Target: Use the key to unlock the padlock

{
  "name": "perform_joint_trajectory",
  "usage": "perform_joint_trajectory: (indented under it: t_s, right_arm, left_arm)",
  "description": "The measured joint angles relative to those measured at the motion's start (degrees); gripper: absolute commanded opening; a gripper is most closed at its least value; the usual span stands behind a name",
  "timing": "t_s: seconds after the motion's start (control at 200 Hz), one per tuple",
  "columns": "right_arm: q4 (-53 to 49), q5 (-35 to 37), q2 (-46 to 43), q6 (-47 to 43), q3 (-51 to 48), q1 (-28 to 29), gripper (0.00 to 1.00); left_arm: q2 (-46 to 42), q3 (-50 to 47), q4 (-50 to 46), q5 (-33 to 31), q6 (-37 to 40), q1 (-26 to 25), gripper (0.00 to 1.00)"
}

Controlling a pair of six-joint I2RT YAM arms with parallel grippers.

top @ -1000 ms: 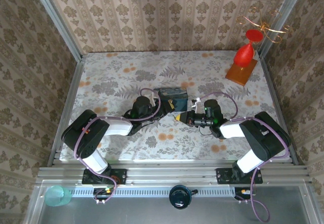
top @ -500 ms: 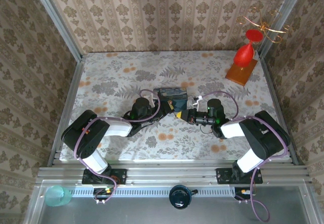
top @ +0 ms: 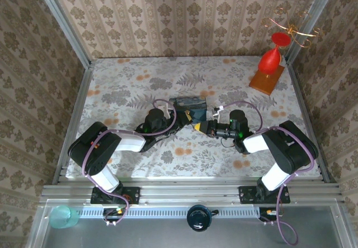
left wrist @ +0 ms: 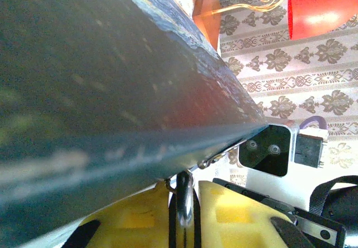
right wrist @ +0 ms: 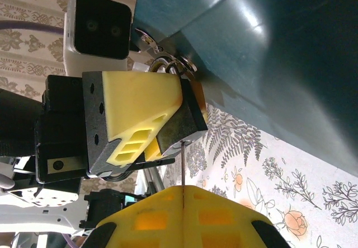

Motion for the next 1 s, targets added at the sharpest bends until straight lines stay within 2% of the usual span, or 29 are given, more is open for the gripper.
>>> perform_joint_trajectory:
  t_s: [0.325,0.75,1.0]
  right_arm:
    - [2.2,-0.3,0.9,1.0,0.0,-0.7,0.0]
    - [10.6,-1.8,5.9,6.5,0.0,-1.7,0.0]
    - [11.4,-1.6,5.9,7.4,0.0,-1.7,0.0]
  left_arm:
    - [0.0,0.0,0.9,-0.1,-1.3,0.0,0.0]
    - [0.0,0.0,1.6,-1.7,-2.6,-0.4,0.0]
    - [0.0,0.0,1.9,-2.6,-2.8,-0.7,0.0]
